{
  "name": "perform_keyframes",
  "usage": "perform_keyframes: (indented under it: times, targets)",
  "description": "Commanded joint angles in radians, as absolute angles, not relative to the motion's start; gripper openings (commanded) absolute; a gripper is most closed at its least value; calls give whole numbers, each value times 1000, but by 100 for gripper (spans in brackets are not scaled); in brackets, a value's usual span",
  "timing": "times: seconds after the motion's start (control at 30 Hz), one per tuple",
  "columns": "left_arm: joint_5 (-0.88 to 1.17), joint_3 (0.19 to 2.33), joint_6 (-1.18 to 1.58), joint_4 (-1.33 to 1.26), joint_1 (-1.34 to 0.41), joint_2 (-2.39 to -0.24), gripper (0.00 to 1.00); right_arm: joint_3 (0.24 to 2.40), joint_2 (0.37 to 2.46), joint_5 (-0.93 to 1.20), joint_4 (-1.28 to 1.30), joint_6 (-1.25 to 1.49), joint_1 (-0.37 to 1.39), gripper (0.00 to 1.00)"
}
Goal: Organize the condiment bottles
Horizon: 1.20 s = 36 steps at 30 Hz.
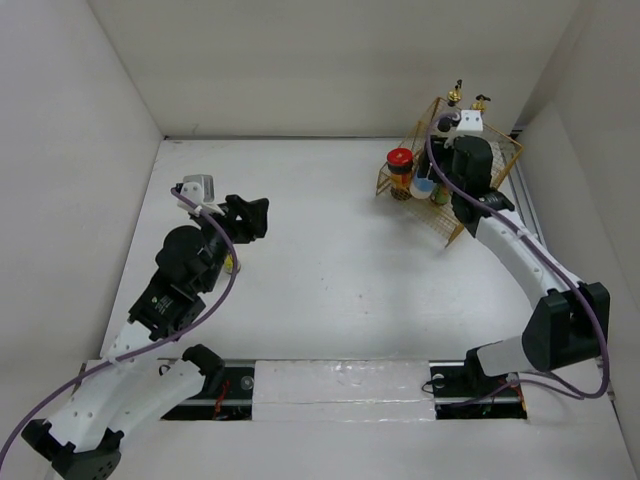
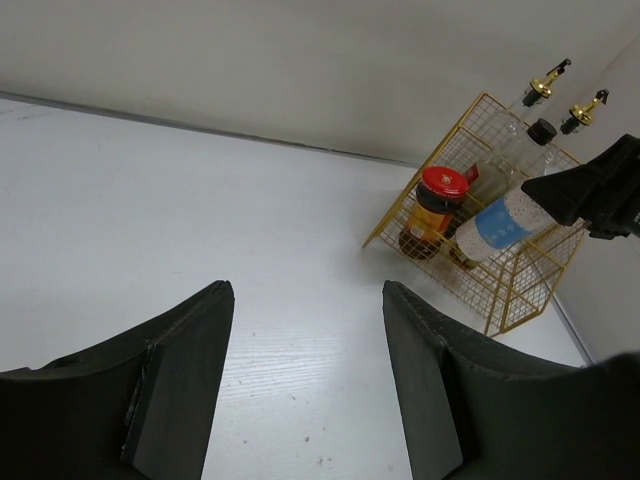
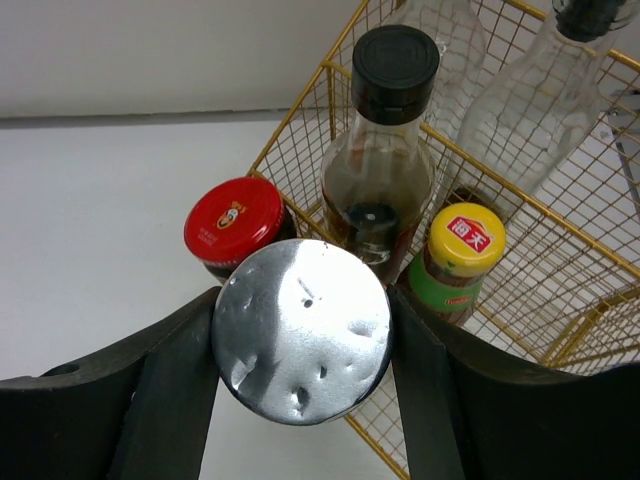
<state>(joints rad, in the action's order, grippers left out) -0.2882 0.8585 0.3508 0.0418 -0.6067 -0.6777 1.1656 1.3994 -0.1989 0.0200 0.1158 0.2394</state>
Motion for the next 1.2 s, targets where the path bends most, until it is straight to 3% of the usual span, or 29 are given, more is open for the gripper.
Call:
perform_keyframes:
  times: [0.0,0.27,0.73,1.17]
  targets:
    - [-281,876,350,-3,-601,-676,57,1197,1431,-222,-84,117,239,28]
    - [-281,876,350,-3,-601,-695,57,1175,1505,-343,-107,115,259,28]
    - [-272,876,350,-3,-601,-713,57,1059,1408,-636,-264,133,336,23]
    - [-272,876,350,-3,-601,-713,57,1018,1479,-491,-382,235,336,23]
